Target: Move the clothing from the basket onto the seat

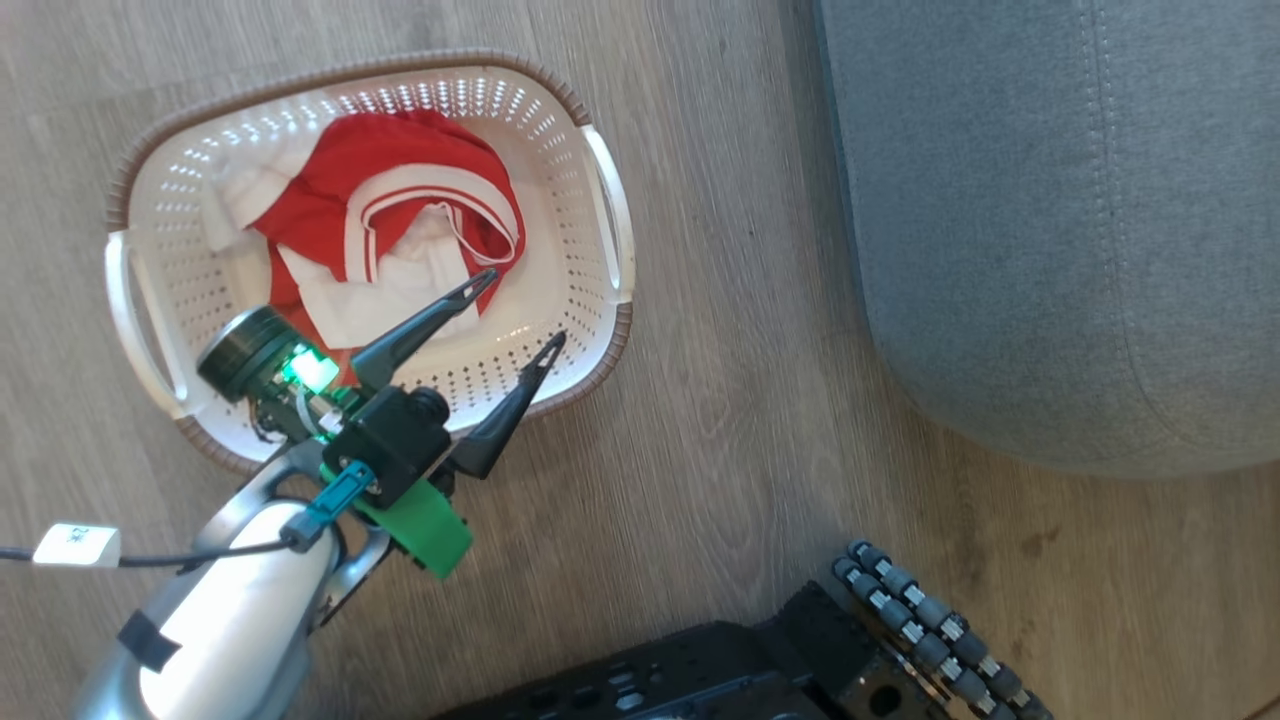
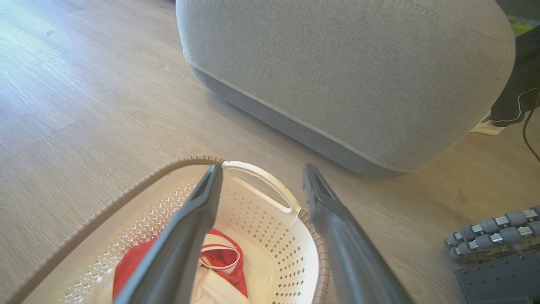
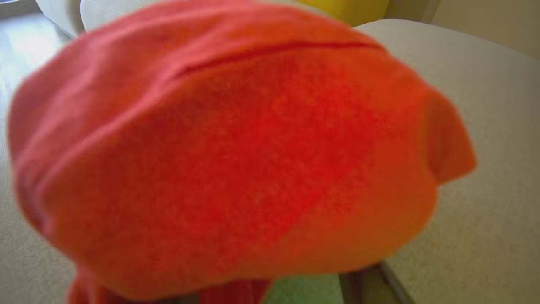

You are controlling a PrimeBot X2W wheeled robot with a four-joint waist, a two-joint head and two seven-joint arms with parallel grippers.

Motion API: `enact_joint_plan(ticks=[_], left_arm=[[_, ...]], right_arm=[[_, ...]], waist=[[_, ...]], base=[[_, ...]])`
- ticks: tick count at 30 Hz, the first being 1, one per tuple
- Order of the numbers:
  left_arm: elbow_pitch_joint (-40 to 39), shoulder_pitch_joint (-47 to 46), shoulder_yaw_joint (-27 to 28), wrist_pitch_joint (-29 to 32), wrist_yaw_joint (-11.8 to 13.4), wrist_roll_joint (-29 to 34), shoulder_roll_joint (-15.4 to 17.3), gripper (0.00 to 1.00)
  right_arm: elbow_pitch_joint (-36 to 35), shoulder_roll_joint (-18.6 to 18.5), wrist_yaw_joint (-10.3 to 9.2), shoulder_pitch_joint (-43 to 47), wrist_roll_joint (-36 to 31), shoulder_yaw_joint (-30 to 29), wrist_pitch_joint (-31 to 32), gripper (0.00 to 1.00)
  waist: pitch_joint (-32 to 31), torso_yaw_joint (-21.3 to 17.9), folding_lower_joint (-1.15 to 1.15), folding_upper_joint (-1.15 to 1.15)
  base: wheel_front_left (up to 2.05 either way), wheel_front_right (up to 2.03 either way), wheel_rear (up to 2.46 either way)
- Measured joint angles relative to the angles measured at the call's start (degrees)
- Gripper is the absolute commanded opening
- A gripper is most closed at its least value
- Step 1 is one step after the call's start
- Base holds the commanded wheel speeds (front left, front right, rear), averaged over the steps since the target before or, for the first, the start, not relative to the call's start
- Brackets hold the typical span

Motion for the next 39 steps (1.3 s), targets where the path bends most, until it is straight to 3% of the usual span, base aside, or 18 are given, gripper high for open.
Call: enact_joint_plan(ticks=[6,10,14,25,31,36,39], left_arm=[[0.32,-0.49,-1.20,0.00,0.00,-0.69,-3.77,1.00],[1.26,-0.85,-2.04,0.00,-0.01,-0.97,-7.13,1.00],[2.53,-0.51,-2.34,0.00,0.00,-1.47,-9.64,1.00],[4.34,7.23,0.44,0.00,0.00,-1.43,-14.83,1.00],[5.16,12.08,5.03,0.00,-0.01,-1.09,-16.03,1.00],[5.30,15.62,8.33,0.00,-0.01,-0.43,-17.34,1.00],[5.21,16.79,11.18,0.00,0.00,-0.44,-18.13,1.00]], right_arm=[[4.56,-1.45,0.01,1.43,-1.82,-0.76,1.89,1.00],[5.55,-3.88,0.00,4.80,-4.99,0.23,7.17,1.00],[7.13,-3.87,0.00,6.78,-6.15,2.47,11.01,1.00],[7.88,-3.97,0.00,10.24,2.24,14.18,12.95,1.00],[8.03,-2.34,0.00,12.93,10.36,23.05,10.18,1.00],[7.21,-0.52,0.00,16.63,16.19,34.12,5.35,1.00],[2.90,0.83,0.00,20.57,20.40,42.30,2.82,1.00]], waist=[[-3.64,0.82,0.00,0.00],[-7.71,1.70,0.00,0.00],[-12.52,2.41,0.00,0.00],[-25.93,3.39,-0.01,0.01],[-32.33,3.64,-0.01,0.01],[-37.00,3.84,-0.01,0.01],[-39.29,4.31,-0.01,0.01]], base=[[0.00,0.00,0.00],[0.00,0.00,0.00],[0.00,0.00,0.00],[0.00,0.00,0.00],[0.00,0.00,0.00],[0.00,0.00,0.00],[0.00,0.00,0.00]])
